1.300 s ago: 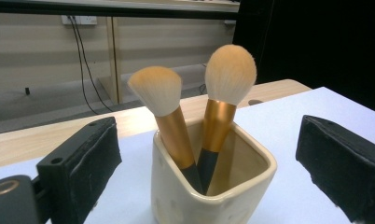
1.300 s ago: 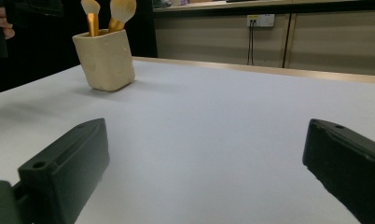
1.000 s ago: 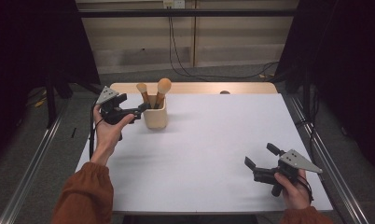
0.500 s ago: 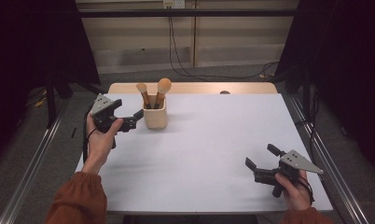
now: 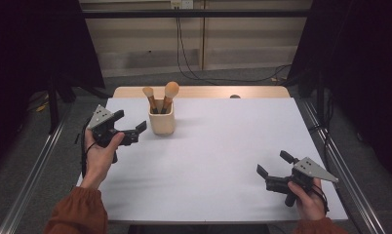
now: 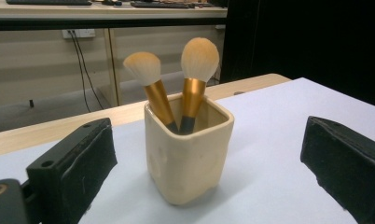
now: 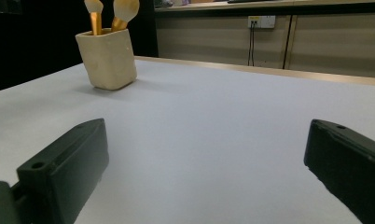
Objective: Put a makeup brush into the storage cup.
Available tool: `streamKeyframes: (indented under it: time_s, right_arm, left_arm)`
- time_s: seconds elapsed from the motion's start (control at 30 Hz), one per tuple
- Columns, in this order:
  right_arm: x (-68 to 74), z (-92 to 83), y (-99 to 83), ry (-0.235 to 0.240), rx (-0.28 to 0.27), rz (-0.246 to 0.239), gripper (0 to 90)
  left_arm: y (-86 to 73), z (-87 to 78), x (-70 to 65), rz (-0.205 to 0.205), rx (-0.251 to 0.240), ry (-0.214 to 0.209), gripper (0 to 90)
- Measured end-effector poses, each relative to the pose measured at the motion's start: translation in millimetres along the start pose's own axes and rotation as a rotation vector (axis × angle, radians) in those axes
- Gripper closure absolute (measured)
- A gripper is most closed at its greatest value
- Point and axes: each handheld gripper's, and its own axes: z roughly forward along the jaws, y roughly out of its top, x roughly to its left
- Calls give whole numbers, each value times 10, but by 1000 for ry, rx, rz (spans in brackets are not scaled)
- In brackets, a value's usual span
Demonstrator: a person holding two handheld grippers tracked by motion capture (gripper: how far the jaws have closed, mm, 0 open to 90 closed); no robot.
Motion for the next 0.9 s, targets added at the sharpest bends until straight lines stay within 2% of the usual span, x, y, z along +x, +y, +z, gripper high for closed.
streamKeyframes:
  time_s: [0.3,0.53,0.9]
  right_arm:
    - [4,-1,1,-1,4,-7,0]
    - [2,-16,2,-2,1,-6,0]
    - [2,-19,3,-3,0,-8,0]
  left_arm:
    - [-106,-117,-69,7,9,-16,29]
    - [-168,-256,-100,-2,4,-11,29]
    - [-283,-435,-136,10,5,-4,29]
